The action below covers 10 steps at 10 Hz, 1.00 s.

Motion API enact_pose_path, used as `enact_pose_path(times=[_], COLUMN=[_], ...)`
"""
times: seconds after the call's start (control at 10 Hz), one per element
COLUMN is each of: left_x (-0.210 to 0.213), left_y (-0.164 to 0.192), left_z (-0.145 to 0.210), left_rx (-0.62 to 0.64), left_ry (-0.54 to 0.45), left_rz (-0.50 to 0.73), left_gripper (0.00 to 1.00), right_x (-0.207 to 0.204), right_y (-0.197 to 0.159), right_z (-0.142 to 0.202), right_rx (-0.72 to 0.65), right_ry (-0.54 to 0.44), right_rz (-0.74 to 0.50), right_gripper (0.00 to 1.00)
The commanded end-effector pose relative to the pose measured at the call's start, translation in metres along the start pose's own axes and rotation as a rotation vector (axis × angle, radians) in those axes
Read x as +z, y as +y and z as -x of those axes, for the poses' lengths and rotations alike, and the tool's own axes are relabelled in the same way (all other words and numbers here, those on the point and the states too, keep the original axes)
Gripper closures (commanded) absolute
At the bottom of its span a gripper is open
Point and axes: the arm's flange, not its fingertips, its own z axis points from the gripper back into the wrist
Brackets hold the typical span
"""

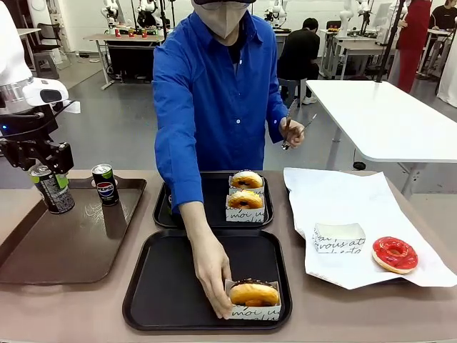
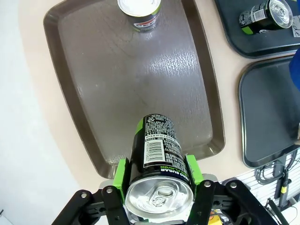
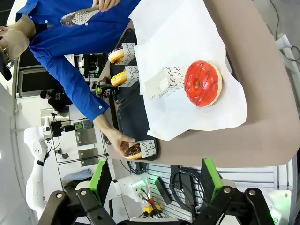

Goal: Set up donuts and drinks on trays.
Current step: Pick up one Pepsi coke from the Handle tray and place it on the Flat Tray without a Pepsi coke.

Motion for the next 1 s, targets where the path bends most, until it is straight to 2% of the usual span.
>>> enact_pose_path(times=[0.0, 0.1, 0.2, 0.5, 0.9], left_x=[0.004, 0.004, 0.000, 0.005, -0.004], left_y=[0.001, 0.001, 0.000, -0.039, -0.125], left_z=[-0.003, -0.003, 0.000, 0.015, 0.029], left_rx=[0.007, 0.007, 0.000, -0.116, -0.349], left_ry=[-0.012, -0.012, 0.000, -0.006, 0.027], left_rz=[0.000, 0.000, 0.000, 0.026, -0.001], left_gripper=[1.00, 1.00, 0.41, 0.41, 0.41], right_x=[-0.001, -0.001, -0.001, -0.001, -0.001], right_y=[0.000, 0.000, 0.000, 0.000, 0.000], right_z=[0.001, 0.001, 0.001, 0.001, 0.001], right_rx=[-0.002, -0.002, -0.002, -0.002, -0.002], right_ry=[0.009, 0.009, 0.009, 0.009, 0.009], right_rz=[0.002, 0.002, 0.002, 0.002, 0.002], right_gripper=[0.00, 0.00, 0.00, 0.00, 0.00])
